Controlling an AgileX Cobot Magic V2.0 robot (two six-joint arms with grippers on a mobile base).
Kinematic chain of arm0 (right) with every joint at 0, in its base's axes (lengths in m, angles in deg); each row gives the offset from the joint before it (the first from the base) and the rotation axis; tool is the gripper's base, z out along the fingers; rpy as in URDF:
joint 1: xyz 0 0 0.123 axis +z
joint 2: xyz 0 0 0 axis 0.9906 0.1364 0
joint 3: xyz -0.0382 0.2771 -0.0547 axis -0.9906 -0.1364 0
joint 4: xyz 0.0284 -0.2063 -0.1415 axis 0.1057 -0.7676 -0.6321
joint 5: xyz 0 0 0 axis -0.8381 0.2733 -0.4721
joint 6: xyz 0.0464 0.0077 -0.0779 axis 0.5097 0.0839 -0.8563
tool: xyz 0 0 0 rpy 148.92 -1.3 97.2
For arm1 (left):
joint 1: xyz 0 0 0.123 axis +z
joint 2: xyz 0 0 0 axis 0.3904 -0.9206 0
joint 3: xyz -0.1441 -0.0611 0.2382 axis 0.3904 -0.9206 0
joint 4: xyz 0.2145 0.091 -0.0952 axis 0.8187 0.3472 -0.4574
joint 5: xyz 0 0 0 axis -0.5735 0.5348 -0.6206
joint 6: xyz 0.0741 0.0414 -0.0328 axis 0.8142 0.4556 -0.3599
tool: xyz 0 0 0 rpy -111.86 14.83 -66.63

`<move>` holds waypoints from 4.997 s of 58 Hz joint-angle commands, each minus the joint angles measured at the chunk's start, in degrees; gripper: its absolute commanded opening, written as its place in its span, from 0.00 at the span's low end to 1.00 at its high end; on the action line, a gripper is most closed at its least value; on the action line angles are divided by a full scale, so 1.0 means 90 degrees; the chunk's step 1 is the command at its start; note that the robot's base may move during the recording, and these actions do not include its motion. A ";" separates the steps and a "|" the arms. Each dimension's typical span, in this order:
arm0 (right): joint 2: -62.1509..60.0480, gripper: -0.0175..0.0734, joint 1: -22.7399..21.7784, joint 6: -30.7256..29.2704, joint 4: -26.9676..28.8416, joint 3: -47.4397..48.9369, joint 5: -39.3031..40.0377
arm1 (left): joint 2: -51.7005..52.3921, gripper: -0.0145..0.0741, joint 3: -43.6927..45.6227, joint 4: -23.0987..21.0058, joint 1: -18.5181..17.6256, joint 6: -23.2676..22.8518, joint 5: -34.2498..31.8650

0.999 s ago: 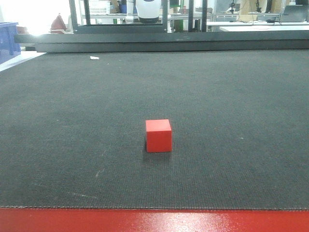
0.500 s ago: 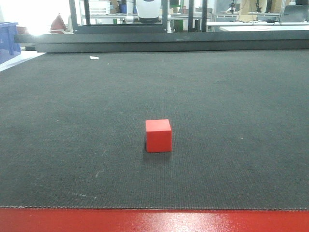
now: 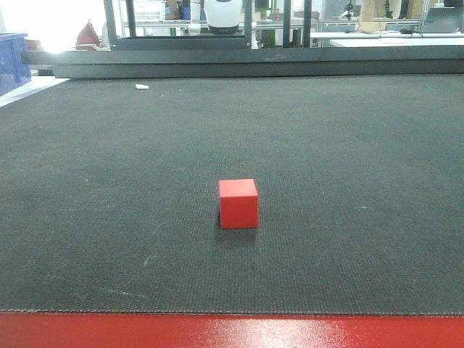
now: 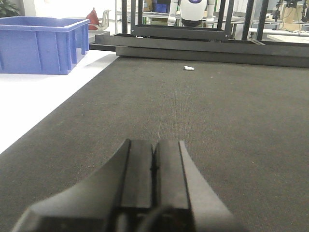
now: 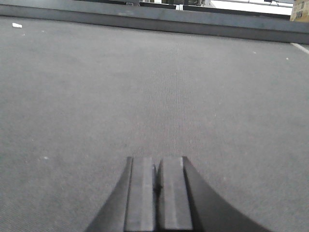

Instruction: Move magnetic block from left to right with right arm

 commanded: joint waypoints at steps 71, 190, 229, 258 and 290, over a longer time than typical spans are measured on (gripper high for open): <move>0.7121 0.89 0.2645 0.3146 -0.0192 0.4745 -0.2754 | 0.0062 0.03 -0.0044 -0.0022 -0.0017 -0.0012 -0.0498; 1.2736 0.64 0.4523 0.4666 -0.0412 1.0164 -0.5315 | 0.0062 0.03 -0.0044 -0.0022 -0.0017 -0.0012 -0.0498; 1.1784 0.50 0.4429 0.4288 -0.0676 1.0138 -0.5489 | 0.0062 0.03 -0.0044 -0.0022 -0.0017 -0.0012 -0.0498; 0.9626 0.50 0.3661 0.3448 -0.1392 0.8107 -0.4425 | 0.0062 0.03 -0.0044 -0.0022 -0.0017 -0.0012 -0.0498; 0.6530 0.50 0.1076 0.1324 -0.0789 0.4866 -0.1358 | 0.0062 0.03 -0.0044 -0.0022 -0.0017 -0.0012 -0.0498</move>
